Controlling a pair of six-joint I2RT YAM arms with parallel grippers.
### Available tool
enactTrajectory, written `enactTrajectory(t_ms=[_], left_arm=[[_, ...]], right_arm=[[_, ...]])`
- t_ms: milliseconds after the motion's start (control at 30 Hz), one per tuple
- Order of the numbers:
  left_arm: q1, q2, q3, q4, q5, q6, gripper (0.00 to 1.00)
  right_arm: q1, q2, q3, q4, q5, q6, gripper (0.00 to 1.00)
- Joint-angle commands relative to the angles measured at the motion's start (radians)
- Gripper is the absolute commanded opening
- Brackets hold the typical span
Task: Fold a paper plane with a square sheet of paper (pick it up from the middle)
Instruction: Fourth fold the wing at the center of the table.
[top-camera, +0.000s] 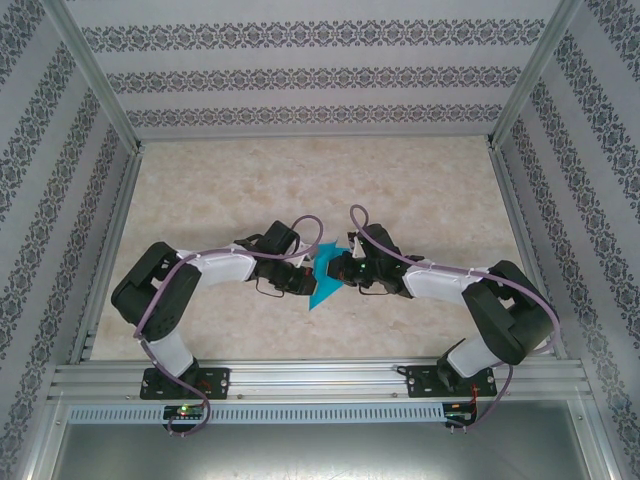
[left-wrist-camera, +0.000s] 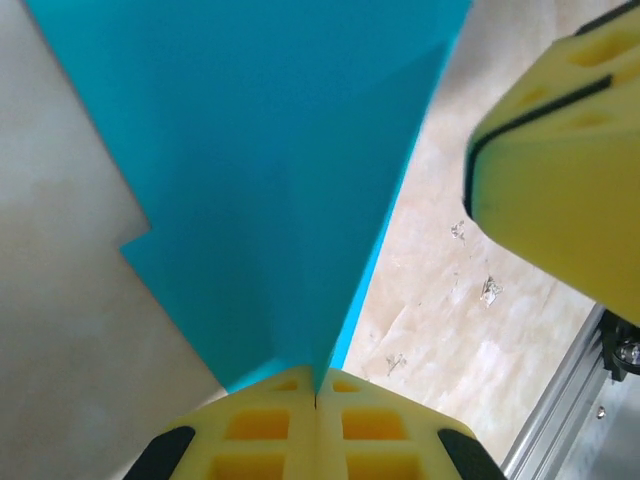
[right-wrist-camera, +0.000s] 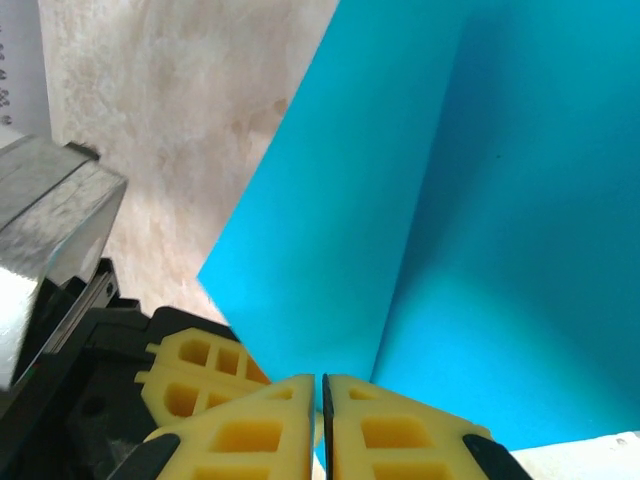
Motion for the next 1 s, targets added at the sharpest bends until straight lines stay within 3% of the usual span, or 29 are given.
enactTrajectory(t_ms=[0, 533, 767, 967], left_arm=[[0.018, 0.029, -0.024, 0.053, 0.076, -0.013, 0.04], [0.049, 0.031, -0.042, 0.085, 0.118, -0.034, 0.07], [0.049, 0.01, -0.043, 0.062, 0.089, -0.032, 0.24], [0.04, -0.019, -0.04, 0.035, 0.066, -0.03, 0.28]], right_arm=[[0.02, 0.015, 0.036, 0.006, -0.022, -0.026, 0.12], [0.034, 0.151, 0.114, 0.043, -0.036, -0.016, 0.12], [0.028, 0.162, 0.112, 0.029, 0.001, -0.006, 0.12], [0.025, 0.163, 0.119, 0.026, 0.003, -0.006, 0.12]])
